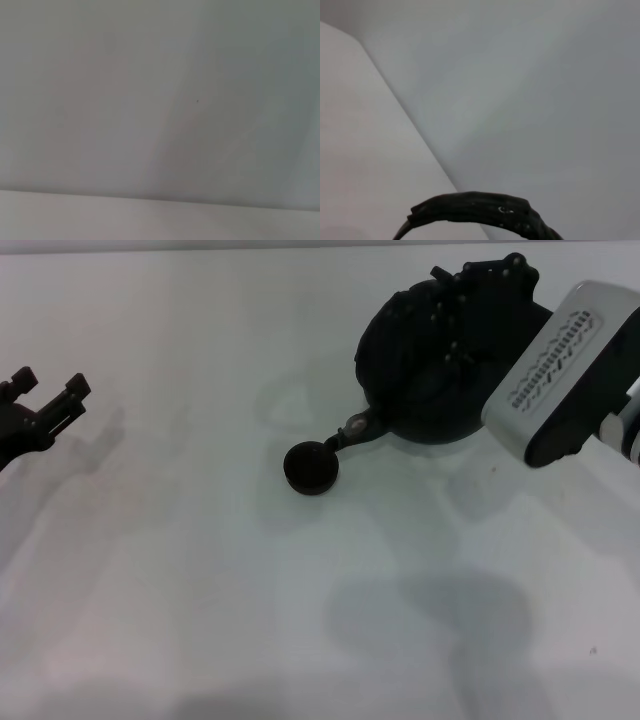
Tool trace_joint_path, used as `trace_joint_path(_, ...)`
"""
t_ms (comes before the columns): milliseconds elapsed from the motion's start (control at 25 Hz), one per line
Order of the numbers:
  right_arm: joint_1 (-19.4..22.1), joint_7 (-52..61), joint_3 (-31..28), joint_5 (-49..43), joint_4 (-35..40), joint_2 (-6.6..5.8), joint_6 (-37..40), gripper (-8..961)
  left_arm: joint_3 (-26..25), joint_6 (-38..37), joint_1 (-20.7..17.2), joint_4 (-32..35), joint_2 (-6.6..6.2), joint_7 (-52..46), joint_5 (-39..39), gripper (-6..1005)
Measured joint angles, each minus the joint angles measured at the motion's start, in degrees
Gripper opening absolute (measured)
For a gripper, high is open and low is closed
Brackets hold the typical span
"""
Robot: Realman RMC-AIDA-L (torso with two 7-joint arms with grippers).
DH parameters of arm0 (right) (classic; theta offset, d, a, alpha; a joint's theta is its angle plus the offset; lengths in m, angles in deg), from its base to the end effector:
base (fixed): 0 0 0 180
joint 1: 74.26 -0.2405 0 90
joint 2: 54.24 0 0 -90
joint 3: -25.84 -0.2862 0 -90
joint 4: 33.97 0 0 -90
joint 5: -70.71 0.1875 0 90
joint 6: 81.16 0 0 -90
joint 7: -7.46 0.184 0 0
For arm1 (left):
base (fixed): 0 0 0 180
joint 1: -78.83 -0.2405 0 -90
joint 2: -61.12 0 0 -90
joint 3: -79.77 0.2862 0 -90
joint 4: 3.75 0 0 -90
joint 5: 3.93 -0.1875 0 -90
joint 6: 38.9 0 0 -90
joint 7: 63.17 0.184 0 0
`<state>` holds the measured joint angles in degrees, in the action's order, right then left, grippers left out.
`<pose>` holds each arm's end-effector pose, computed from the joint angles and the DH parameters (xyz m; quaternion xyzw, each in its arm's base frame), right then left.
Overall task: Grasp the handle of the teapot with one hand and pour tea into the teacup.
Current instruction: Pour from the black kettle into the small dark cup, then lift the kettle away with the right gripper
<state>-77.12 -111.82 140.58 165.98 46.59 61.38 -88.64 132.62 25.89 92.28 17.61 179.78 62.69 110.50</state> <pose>0.2190 0.3331 -0.0659 -0.8762 -0.0538 0.0471 0.4766 -0.3720 0.3150 -0.0242 -0.7696 -0.3533 -0.2999 0.4393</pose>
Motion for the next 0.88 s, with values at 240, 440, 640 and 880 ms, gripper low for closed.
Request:
trace_joint_path(240, -0.3, 8.3, -4.0, 0.5, -1.2, -0.09, -3.8, 111, 0.0, -0.2, 0.0, 0.0, 0.06, 0.0, 0.0, 802)
trace_joint_path(440, -0.5, 9.8, -11.9, 6.7, -3.5, -0.16, -13.2, 111, 0.2, -0.9, 0.2, 0.0, 0.15, 0.0, 0.0, 802)
trace_joint_path(640, 0.0, 9.8, -22.2, 9.9, -7.7, -0.19, -24.2, 111, 0.2, -0.9, 0.2, -0.2, 0.17, 0.0, 0.0, 802)
trace_joint_path(880, 0.2, 8.2, -30.0, 10.8, -13.9, -0.19, -34.0, 111, 0.2, -1.1, 1.1, -0.7, 0.12, 0.0, 0.0, 802)
